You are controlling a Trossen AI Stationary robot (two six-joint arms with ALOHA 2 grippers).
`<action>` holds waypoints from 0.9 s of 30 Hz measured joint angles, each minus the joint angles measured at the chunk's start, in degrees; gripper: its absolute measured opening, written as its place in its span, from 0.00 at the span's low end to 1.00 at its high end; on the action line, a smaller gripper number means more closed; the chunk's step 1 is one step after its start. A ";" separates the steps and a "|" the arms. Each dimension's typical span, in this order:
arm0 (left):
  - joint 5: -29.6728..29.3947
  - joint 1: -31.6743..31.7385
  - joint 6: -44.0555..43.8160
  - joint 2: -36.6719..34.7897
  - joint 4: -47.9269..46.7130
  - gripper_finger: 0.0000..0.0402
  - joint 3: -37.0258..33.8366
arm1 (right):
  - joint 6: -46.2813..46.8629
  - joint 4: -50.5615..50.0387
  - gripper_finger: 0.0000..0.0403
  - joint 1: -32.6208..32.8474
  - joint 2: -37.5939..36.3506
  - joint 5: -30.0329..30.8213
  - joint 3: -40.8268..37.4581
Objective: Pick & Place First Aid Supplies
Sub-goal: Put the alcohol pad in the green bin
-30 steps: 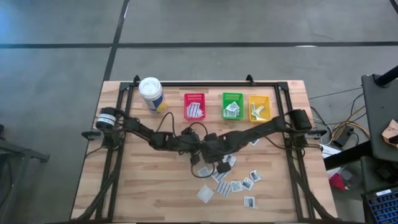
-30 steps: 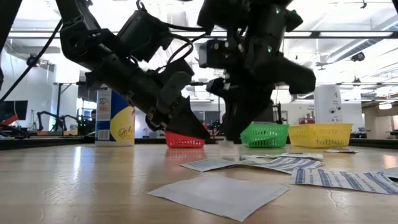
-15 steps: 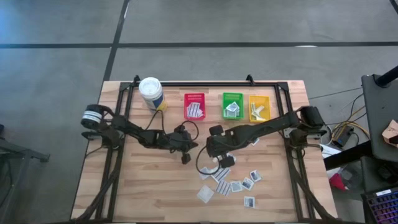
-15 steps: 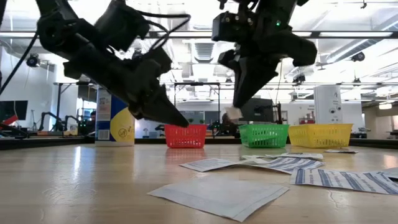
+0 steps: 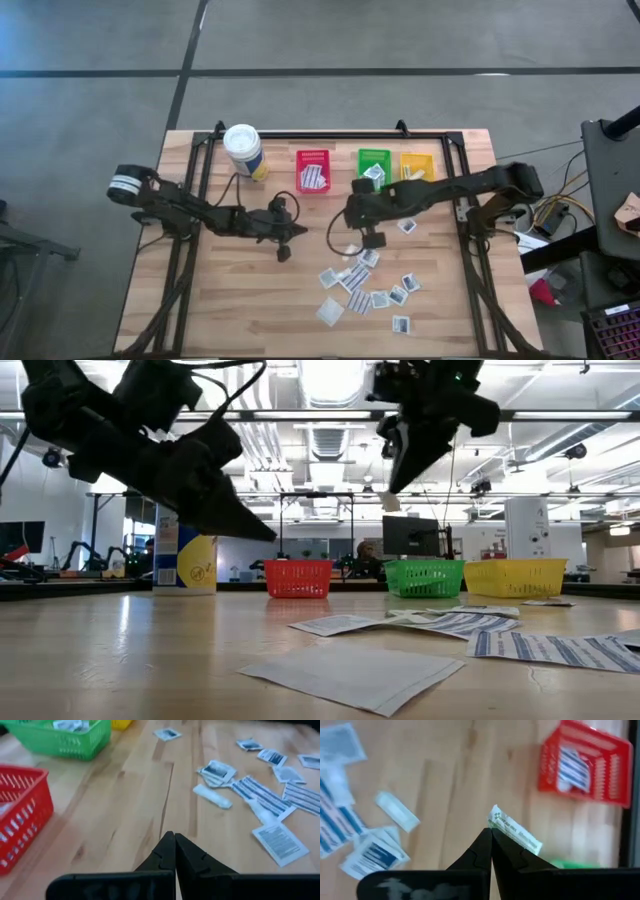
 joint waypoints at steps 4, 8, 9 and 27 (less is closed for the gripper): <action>0.06 0.00 0.59 -0.15 2.27 0.00 -1.10 | 0.08 -0.69 0.02 -3.00 -3.65 0.94 -2.74; 0.10 0.00 0.65 0.17 2.35 0.00 -1.34 | 0.49 -0.41 0.02 -6.99 -7.79 0.94 -6.53; 0.18 0.00 0.68 0.21 2.34 0.00 -1.28 | 0.57 -0.71 0.02 -8.12 -8.91 0.92 -7.66; 0.26 0.00 0.65 0.19 2.32 0.00 -1.26 | 19.28 2.53 0.02 -31.49 -26.42 0.76 -25.64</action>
